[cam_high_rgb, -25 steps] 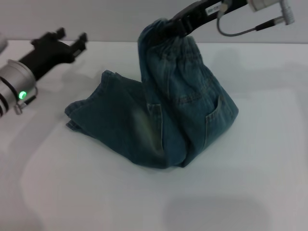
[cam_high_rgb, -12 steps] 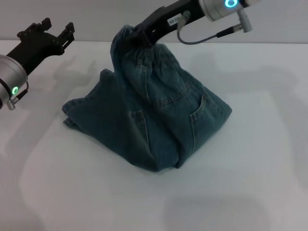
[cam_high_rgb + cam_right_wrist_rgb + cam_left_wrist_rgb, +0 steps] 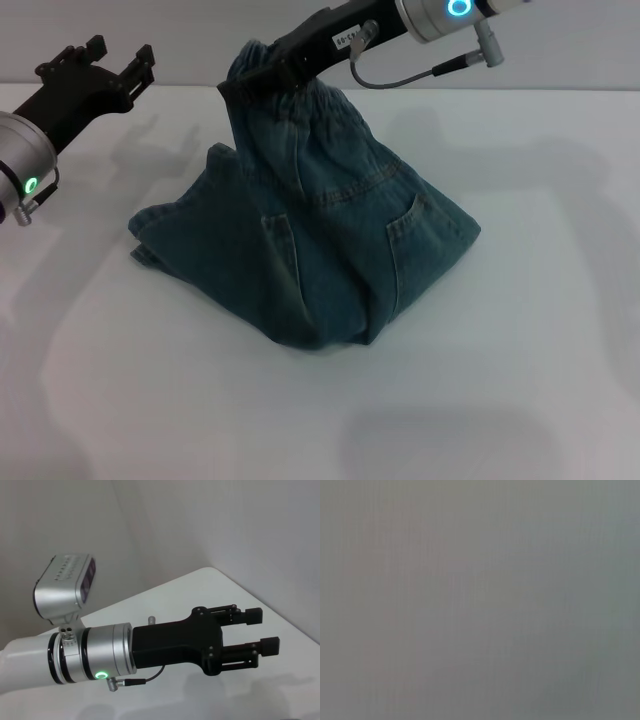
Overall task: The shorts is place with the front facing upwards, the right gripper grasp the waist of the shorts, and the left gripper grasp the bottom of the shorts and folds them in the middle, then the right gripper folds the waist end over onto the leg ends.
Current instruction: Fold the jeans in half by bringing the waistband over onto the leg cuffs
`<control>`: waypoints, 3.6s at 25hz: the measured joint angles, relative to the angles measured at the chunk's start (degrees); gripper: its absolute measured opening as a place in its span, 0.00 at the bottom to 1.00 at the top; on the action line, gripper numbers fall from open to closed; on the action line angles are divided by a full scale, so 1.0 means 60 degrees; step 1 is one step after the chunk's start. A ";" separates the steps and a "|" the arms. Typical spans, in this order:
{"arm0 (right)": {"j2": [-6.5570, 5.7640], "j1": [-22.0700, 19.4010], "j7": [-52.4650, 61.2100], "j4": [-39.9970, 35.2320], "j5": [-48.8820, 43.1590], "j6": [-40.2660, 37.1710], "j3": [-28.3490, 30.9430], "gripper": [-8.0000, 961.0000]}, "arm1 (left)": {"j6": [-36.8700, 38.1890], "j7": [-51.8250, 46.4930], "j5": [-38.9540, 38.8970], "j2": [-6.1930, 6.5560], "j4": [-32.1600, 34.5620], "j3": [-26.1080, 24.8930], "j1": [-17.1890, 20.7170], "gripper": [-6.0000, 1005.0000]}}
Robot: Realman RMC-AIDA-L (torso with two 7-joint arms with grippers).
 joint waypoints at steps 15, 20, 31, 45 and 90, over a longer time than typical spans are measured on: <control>0.0058 0.0579 -0.0100 0.0397 -0.0078 0.1403 -0.2739 0.51 | -0.0033 0.0073 -0.0009 -0.0044 -0.0103 -0.0066 -0.0062 0.65; 0.0060 0.0702 -0.0563 0.0395 -0.0038 0.1521 -0.3183 0.51 | -0.0033 0.0082 -0.0107 -0.0047 -0.0232 -0.0015 -0.0140 0.65; 0.0103 0.1164 -0.0797 0.0344 -0.0010 0.1974 -0.5178 0.51 | -0.0043 0.0107 -0.0134 -0.0047 -0.0327 0.0002 -0.0187 0.65; 0.0158 0.1325 -0.0750 0.0335 0.0173 0.3219 -0.6417 0.51 | 0.0026 0.0108 -0.0149 -0.0062 -0.0456 0.0001 -0.0206 0.65; 0.0102 0.1053 0.0535 -0.0047 0.1319 0.4710 -0.8772 0.68 | -0.0771 0.0841 -0.1620 0.0016 -0.0338 -0.0102 -0.0316 0.65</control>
